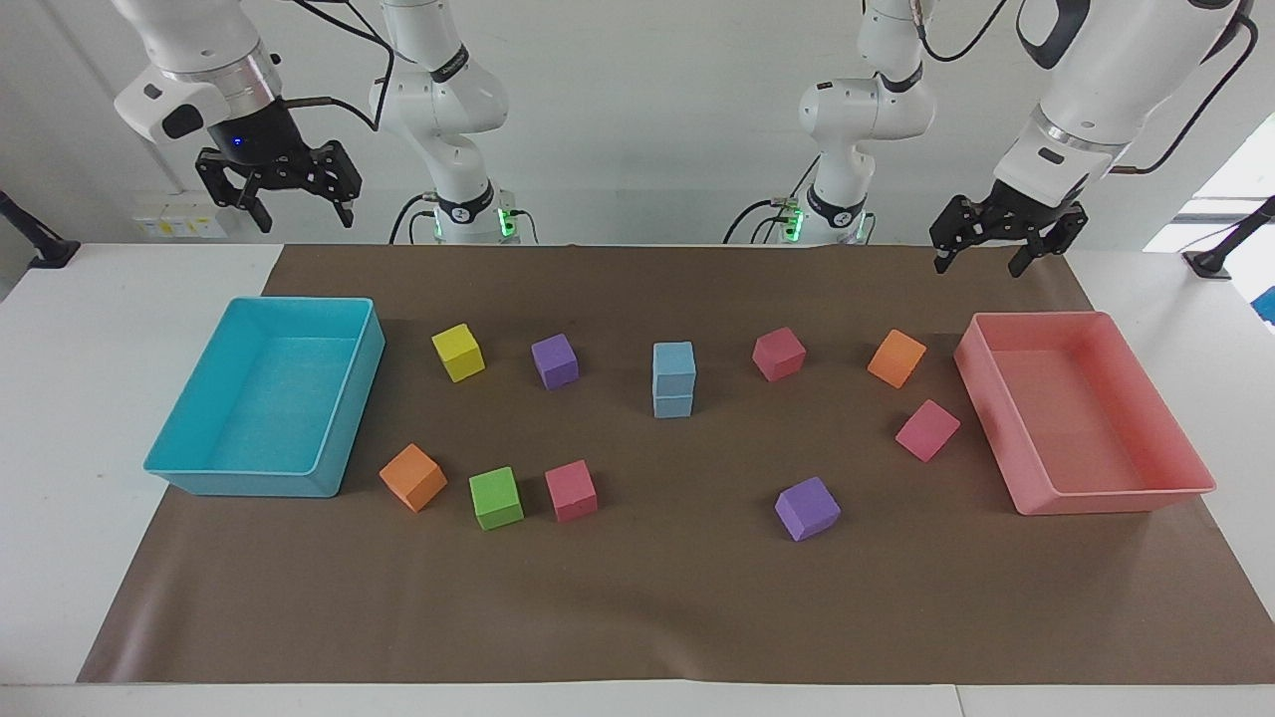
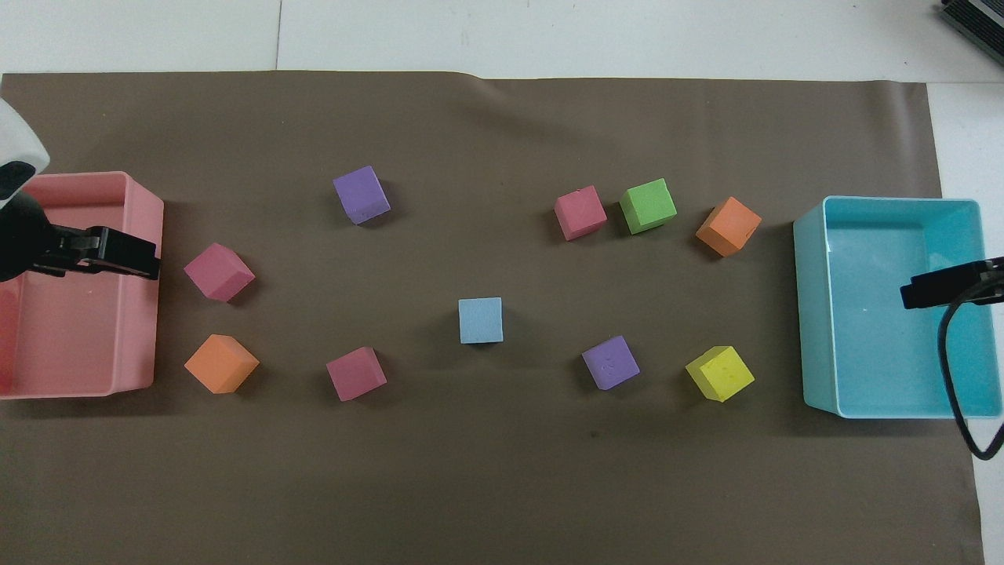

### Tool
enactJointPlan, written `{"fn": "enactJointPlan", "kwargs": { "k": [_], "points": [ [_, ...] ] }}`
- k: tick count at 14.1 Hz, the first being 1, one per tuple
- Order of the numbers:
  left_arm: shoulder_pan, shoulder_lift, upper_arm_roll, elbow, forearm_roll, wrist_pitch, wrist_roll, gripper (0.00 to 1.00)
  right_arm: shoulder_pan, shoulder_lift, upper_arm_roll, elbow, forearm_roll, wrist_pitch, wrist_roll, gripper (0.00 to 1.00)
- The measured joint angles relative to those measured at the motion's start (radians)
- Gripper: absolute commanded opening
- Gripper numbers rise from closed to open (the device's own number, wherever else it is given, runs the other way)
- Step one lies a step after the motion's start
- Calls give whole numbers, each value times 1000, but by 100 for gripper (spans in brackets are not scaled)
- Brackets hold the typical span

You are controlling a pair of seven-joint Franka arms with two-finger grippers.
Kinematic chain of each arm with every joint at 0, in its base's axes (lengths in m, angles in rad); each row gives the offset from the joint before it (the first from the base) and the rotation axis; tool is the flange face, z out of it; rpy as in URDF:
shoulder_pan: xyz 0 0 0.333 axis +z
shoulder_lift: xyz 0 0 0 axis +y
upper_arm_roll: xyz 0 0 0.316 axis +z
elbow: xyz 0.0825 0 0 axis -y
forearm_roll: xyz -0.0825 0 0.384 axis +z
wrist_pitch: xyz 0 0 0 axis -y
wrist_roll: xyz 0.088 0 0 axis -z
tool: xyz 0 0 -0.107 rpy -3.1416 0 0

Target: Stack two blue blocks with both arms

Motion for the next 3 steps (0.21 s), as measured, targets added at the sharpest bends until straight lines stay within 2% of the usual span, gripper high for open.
{"fn": "enactJointPlan", "kwargs": {
  "k": [3],
  "points": [
    [0, 0, 0, 0, 1, 0, 6, 100, -2, -10, 0, 0, 0, 0, 0, 100]
  ]
}}
